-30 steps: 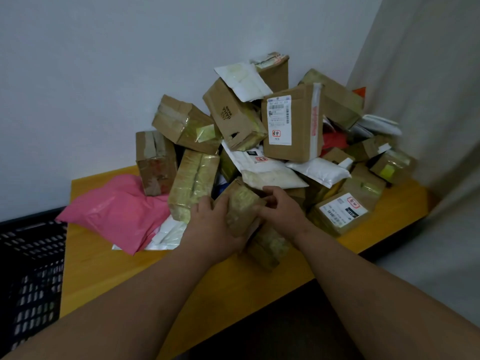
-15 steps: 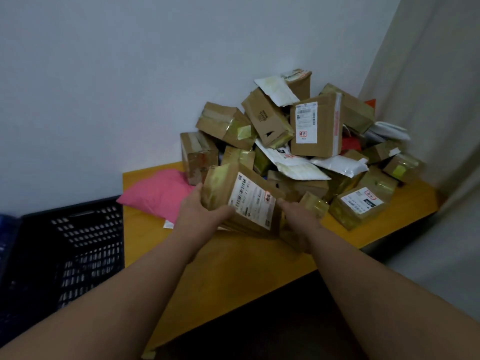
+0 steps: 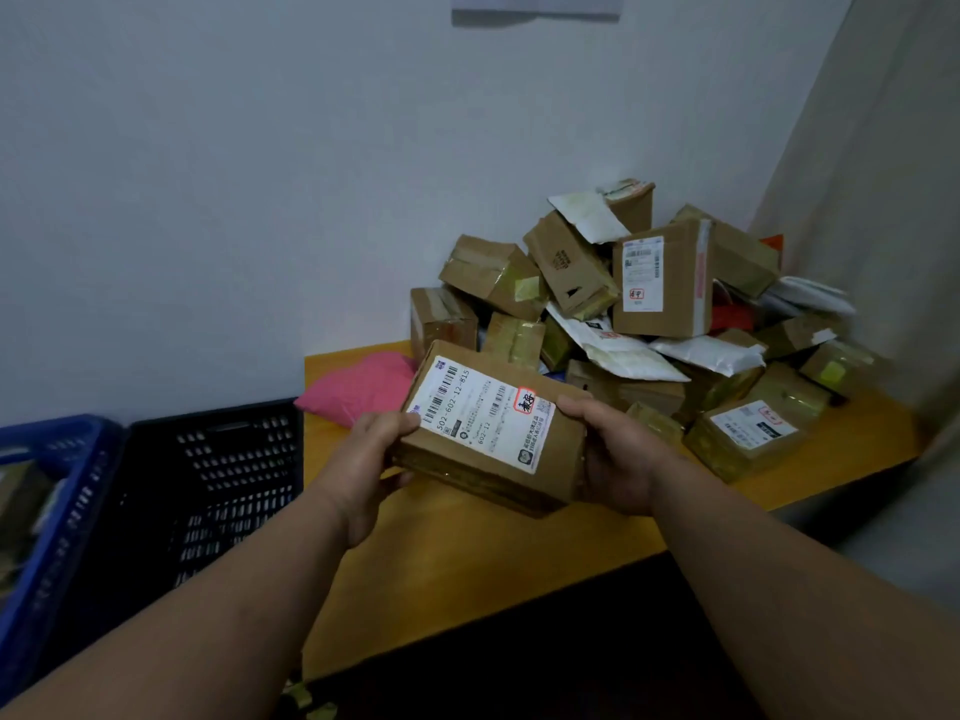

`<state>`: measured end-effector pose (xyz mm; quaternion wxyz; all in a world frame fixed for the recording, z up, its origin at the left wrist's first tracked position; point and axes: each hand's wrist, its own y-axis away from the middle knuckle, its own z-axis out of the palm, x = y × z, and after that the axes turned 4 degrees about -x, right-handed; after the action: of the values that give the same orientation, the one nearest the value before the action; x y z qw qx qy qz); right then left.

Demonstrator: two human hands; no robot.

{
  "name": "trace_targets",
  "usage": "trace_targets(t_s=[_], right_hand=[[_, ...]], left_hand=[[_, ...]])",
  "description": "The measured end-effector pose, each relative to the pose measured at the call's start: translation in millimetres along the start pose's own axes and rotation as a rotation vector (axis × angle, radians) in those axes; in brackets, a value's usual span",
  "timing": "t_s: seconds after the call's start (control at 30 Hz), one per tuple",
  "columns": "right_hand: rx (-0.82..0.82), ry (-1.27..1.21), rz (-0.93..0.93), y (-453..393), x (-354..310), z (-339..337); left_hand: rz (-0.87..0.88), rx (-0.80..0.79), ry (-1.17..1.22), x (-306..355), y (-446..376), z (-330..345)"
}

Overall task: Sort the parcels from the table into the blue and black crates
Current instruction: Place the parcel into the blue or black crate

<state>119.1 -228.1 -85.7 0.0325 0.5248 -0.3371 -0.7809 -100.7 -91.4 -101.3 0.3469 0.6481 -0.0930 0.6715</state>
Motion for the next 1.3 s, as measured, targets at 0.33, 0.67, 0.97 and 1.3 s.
trace_targets(t_s=[0.33,0.67,0.97,1.3], right_hand=[[-0.226,-0.069,-0.033,-1.0,3.5,-20.5],[-0.294,0.225,0.090,-11.1,8.7,-7.6],[-0.383,0.519,0.181,-49.6,33.9,99.8],[-0.457,0.507,0.310,-120.4,105.1,304.3]], left_hand=[[-0.031,0.101,0.191,-10.0,3.5,52.0],[-0.028,0.085,0.196,-19.3,15.3,42.6],[-0.062,0.219,0.182,-33.0,25.9,-62.5],[-0.195,0.405,0.063,-38.6,40.8,-273.9]])
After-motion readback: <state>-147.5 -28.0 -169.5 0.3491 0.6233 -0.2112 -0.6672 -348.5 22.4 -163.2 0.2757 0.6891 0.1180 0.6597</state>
